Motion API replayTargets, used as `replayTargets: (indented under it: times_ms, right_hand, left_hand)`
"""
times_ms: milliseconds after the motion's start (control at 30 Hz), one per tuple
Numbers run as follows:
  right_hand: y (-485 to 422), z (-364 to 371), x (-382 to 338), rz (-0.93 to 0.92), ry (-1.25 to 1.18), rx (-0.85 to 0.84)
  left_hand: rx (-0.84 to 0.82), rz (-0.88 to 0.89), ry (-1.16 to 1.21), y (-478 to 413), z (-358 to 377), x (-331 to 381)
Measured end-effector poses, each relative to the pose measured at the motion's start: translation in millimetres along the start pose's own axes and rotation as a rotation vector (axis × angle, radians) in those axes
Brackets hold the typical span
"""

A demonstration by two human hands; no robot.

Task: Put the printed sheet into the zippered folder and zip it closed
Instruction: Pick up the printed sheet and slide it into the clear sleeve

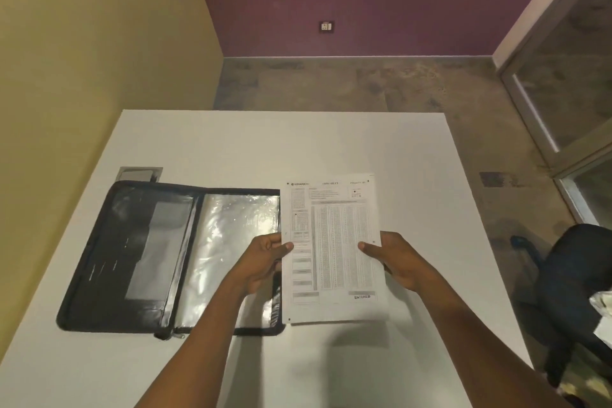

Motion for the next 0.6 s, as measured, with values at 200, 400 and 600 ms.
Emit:
replayTargets:
  times_ms: [200, 400, 600]
  right_hand:
    - [-29, 68, -22, 0.007, 0.056, -0.011]
    - [-73, 120, -42, 0.005, 0.106, 0.057]
    - [-116, 149, -47, -0.029, 0.078, 0.164]
  left_hand:
    - [0.012, -0.027, 0.017, 13, -75, 15]
    - [0.103, -0.052, 0.063, 2, -139, 36]
    - [0.323, -0.036, 0.003, -27, -189, 57]
Point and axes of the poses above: each hand's wrist, its own y-axis away from the middle knuckle, its own z-axis out of the palm, x = y × z, the point moved 2 cm from there along -y, towards the middle knuckle, and after that the axes turned 2 degrees about z, right-handed, at the moved point
